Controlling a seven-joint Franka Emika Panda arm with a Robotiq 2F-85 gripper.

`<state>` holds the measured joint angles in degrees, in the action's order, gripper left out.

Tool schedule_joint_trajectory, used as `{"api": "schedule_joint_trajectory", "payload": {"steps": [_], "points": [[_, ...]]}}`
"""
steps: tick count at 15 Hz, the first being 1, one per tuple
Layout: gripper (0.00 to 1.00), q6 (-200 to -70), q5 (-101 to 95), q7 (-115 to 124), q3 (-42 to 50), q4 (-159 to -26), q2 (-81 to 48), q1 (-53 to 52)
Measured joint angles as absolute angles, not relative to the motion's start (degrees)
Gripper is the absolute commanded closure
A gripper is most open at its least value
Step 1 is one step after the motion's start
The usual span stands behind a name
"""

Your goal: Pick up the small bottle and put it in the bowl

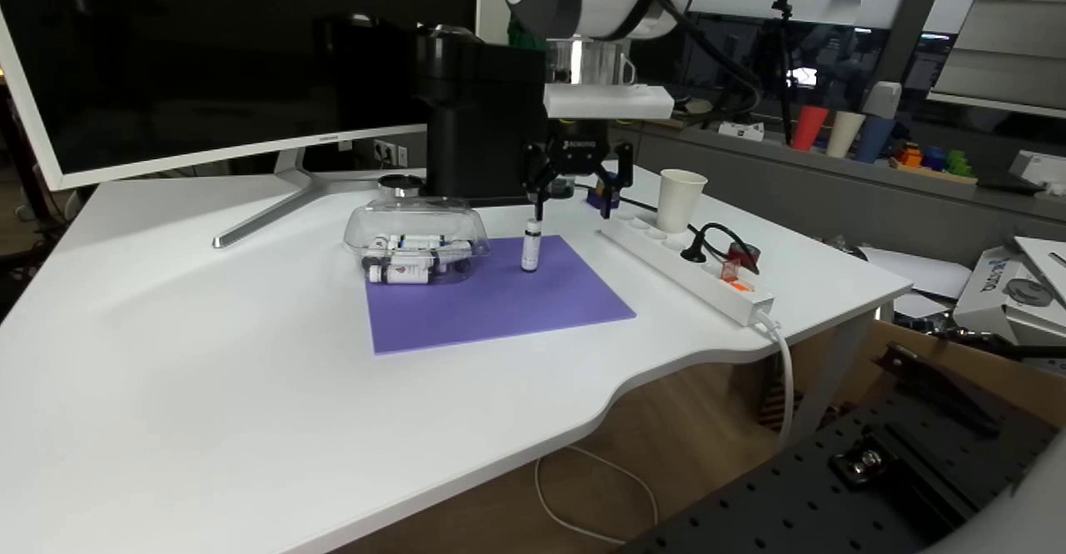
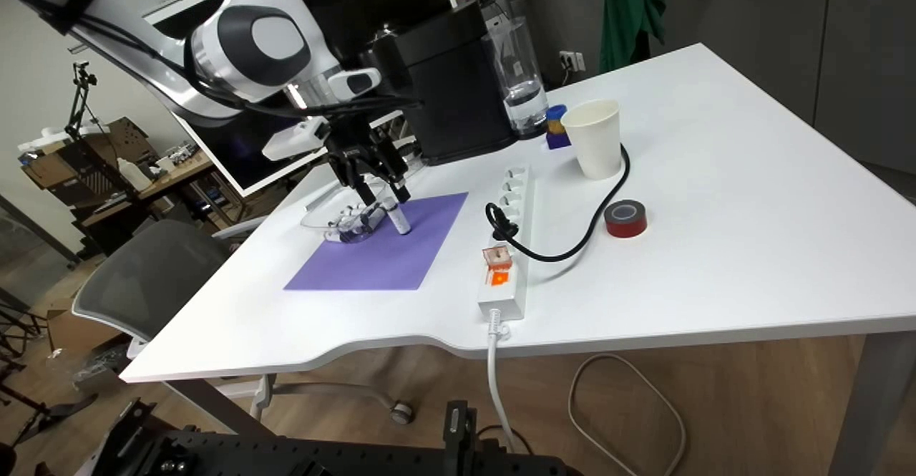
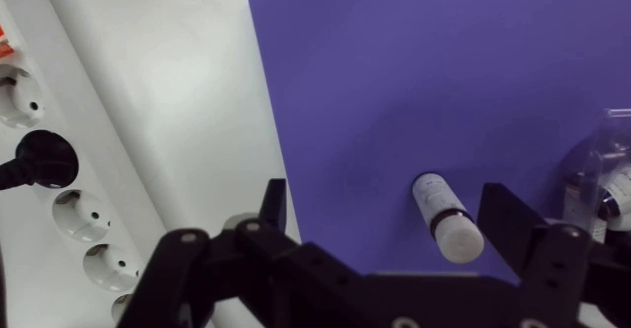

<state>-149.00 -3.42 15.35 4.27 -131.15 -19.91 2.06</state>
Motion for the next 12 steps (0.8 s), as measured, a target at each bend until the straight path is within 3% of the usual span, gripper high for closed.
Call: {"api": "schedule_joint_trajectory", "payload": {"steps": [6, 7, 8, 12], "points": [[0.00, -153.0, -3.4, 14.5, 4.3, -127.9, -25.6, -0.1], [0.25, -153.3, -3.4, 14.4, 4.3, -127.4, -26.2, -0.3], [0.27, -153.3, -3.3, 14.3, 4.3, -126.9, -26.8, -0.4], [0.55, -153.3, -3.3, 13.1, 4.3, -125.0, -29.1, -0.5]]}}
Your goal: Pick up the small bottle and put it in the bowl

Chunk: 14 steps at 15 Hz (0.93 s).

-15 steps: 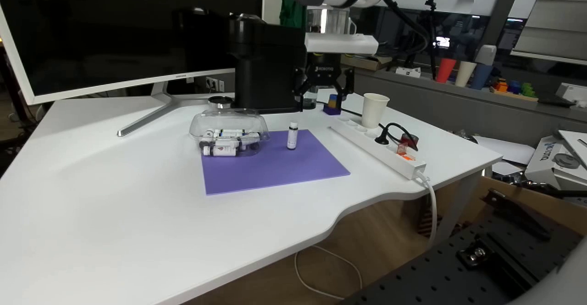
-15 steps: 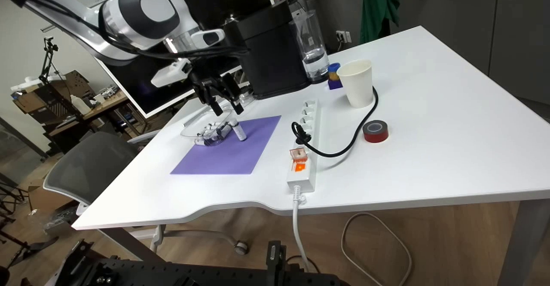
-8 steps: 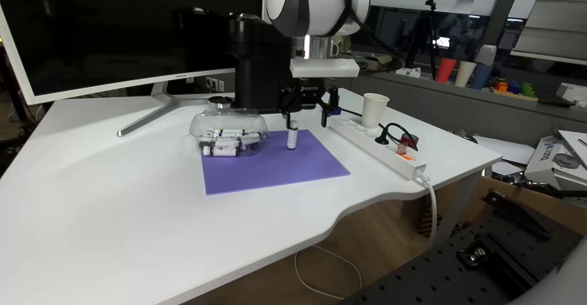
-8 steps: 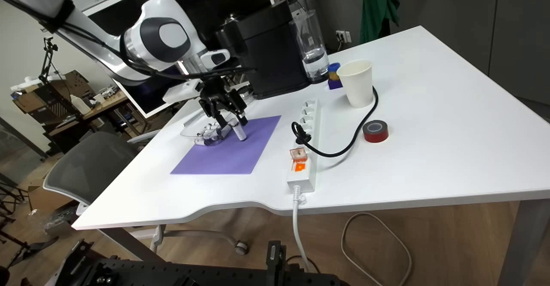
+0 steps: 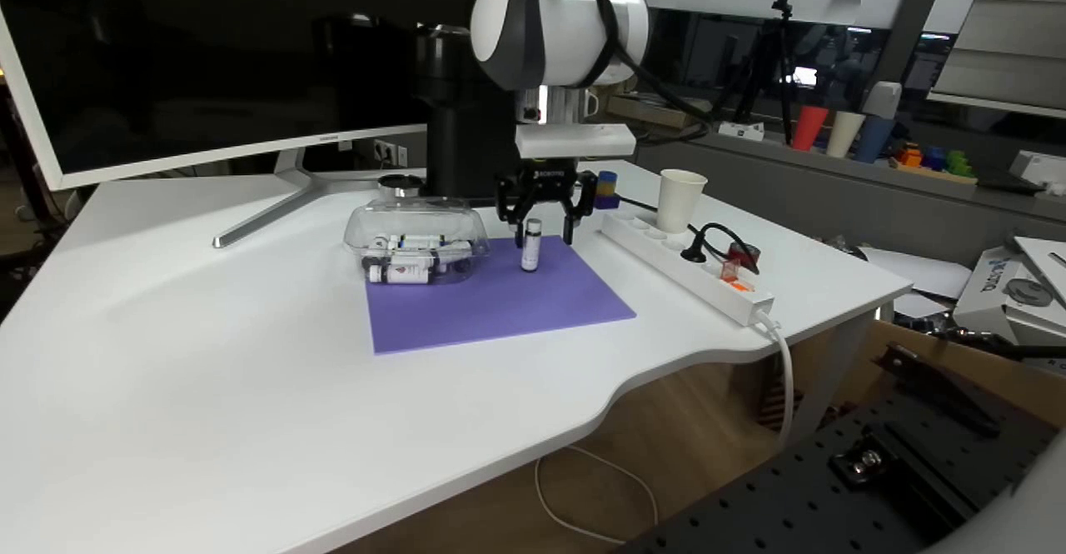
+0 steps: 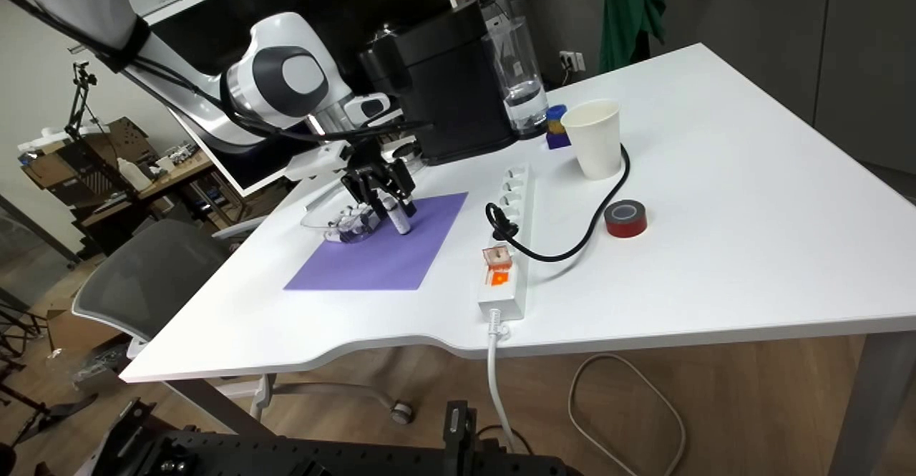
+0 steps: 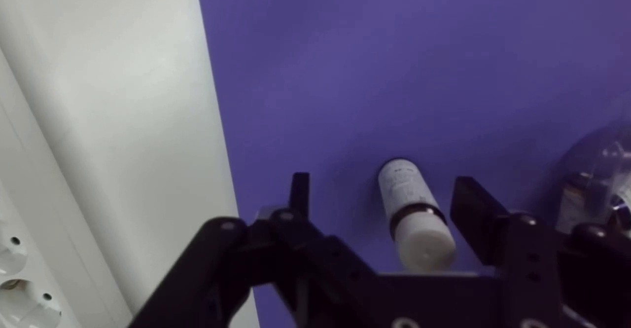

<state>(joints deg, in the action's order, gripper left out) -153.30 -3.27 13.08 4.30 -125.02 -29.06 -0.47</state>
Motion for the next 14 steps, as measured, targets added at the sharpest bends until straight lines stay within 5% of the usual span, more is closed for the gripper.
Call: {"api": "schedule_joint_trajectory", "payload": {"steps": [6, 14], "points": [[0.97, -153.3, -3.3, 11.7, 4.3, -122.4, -31.5, -0.7], [0.93, -153.4, -4.9, 10.0, 4.3, -121.9, -26.7, -4.1]]}}
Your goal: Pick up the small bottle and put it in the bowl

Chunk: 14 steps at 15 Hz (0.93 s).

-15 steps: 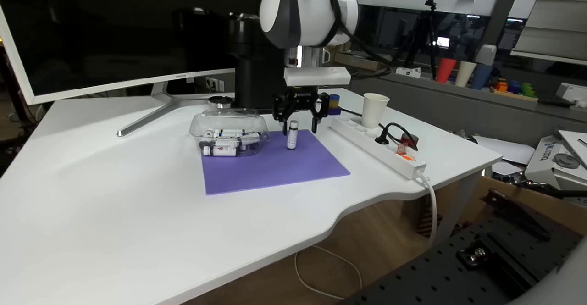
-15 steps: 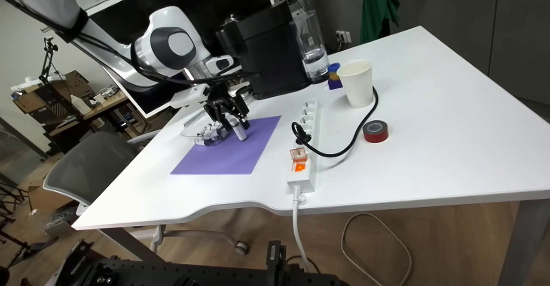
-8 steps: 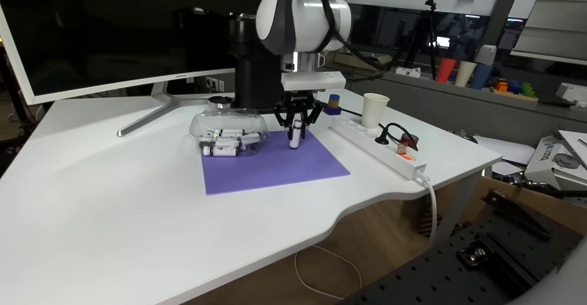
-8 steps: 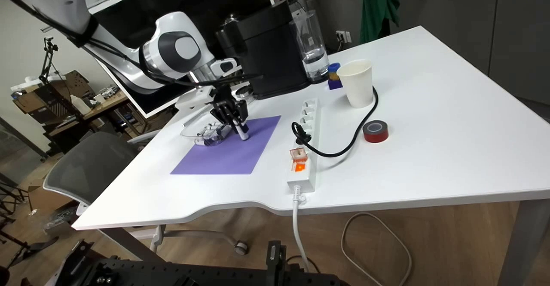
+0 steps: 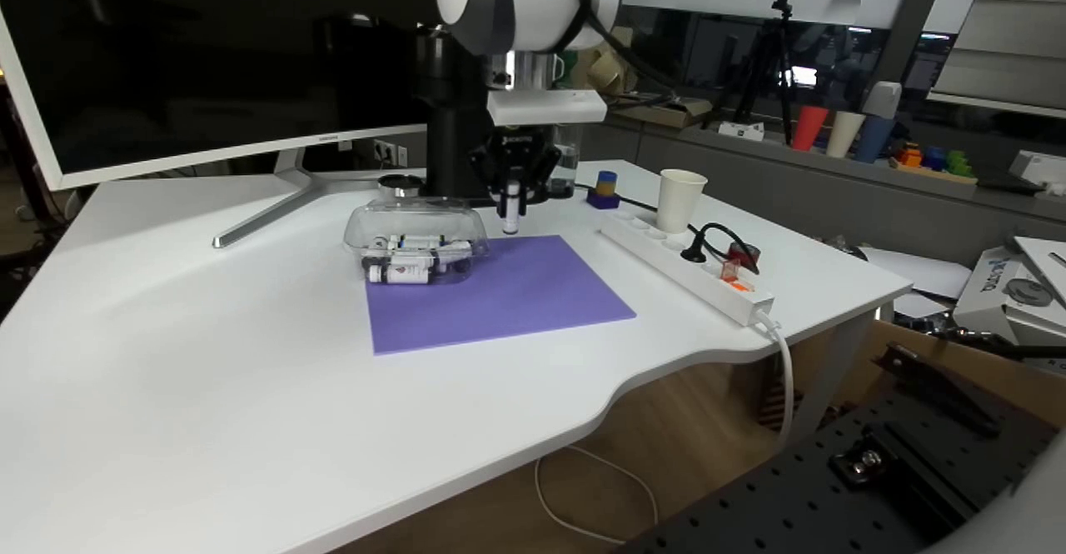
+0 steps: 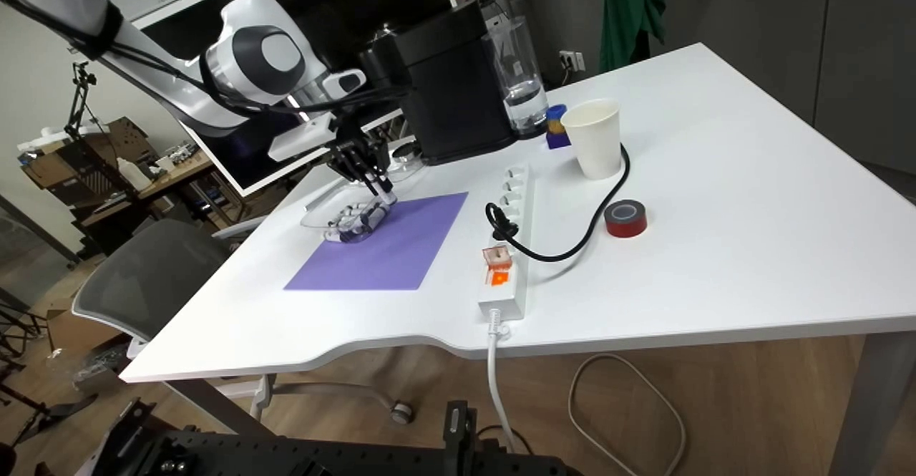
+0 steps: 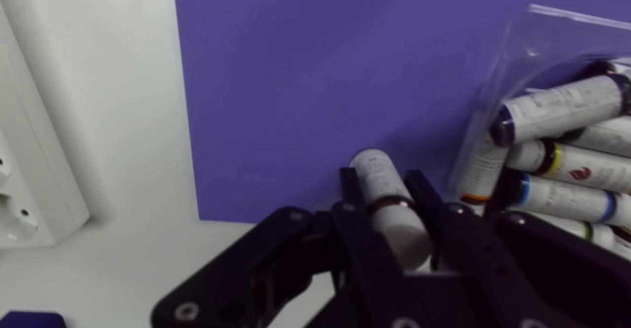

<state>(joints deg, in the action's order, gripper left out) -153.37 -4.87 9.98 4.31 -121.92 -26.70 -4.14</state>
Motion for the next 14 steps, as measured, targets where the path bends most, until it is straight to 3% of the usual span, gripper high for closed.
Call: {"api": "schedule_joint_trajectory", "payload": {"steps": [7, 14], "points": [[0.93, -152.9, -5.7, 10.0, 1.3, -121.4, -22.1, -9.4], [0.93, -149.1, -5.6, 9.9, 0.6, -116.0, -30.7, -9.3]]}}
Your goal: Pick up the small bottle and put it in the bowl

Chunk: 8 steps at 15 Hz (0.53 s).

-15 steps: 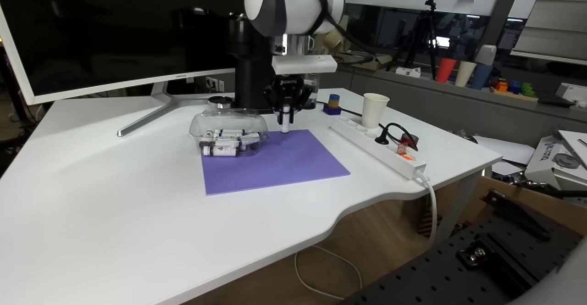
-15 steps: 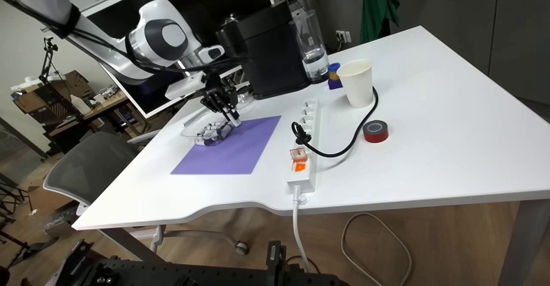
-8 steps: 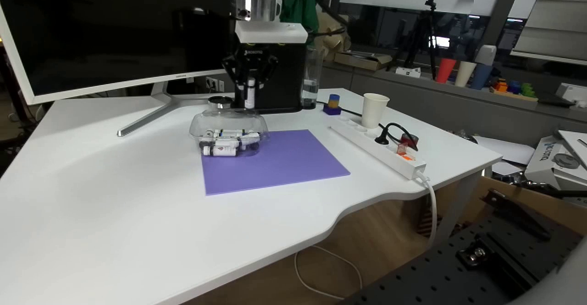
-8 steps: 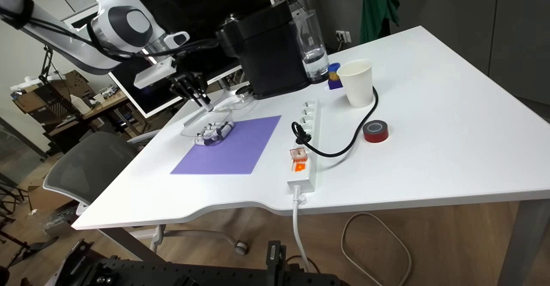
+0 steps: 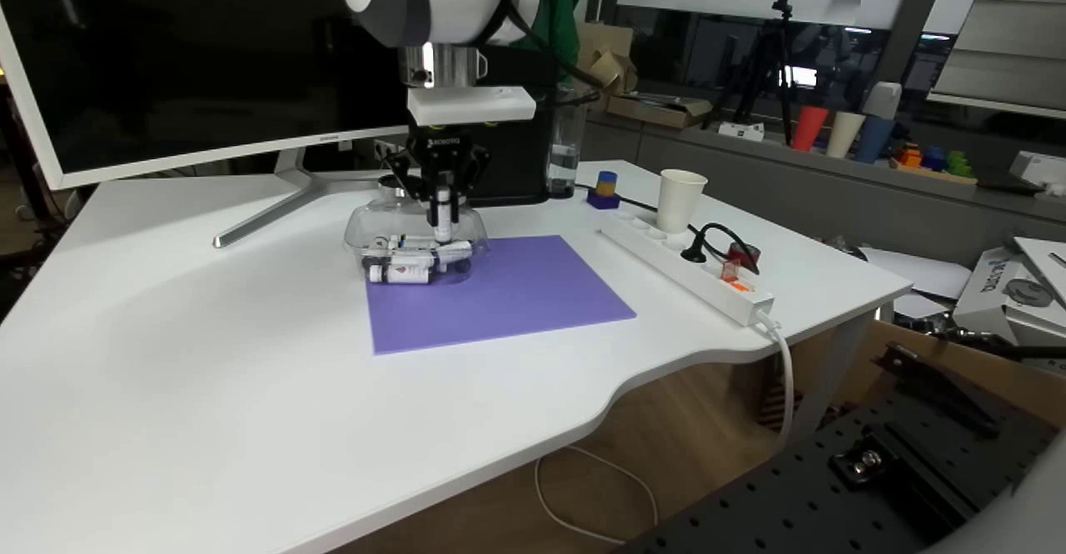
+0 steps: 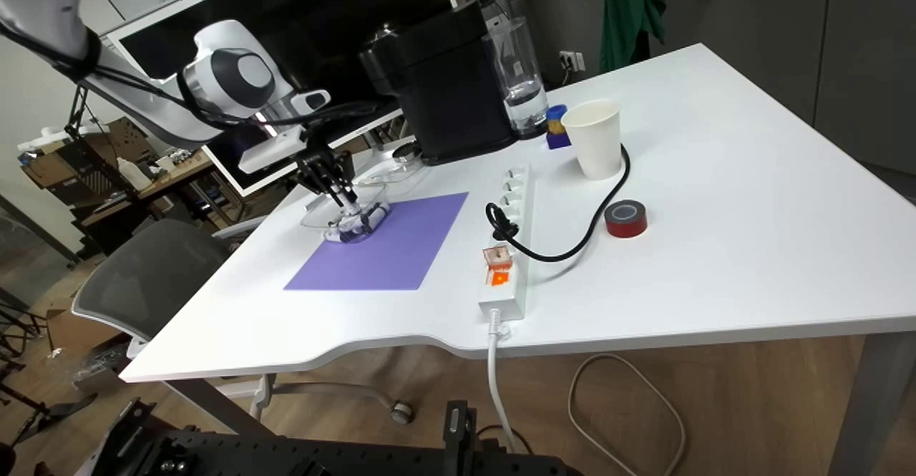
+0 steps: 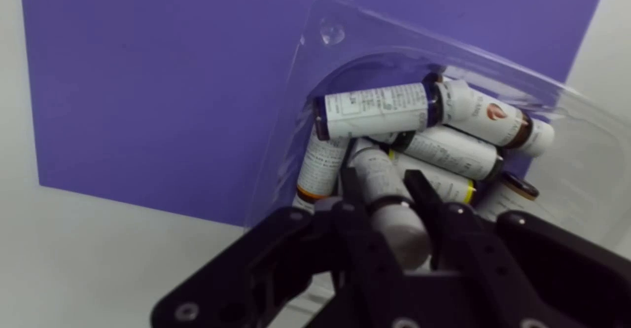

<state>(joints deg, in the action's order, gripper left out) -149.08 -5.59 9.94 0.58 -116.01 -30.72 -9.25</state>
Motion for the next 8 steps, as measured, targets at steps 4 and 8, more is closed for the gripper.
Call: {"api": "schedule_joint_trajectory", "payload": {"steps": [4, 8], "points": [[0.41, -146.0, -5.4, 9.7, 0.8, -110.8, -34.9, -8.1], [0.14, -143.7, -5.4, 9.4, 0.8, -108.8, -37.0, -7.9]]}}
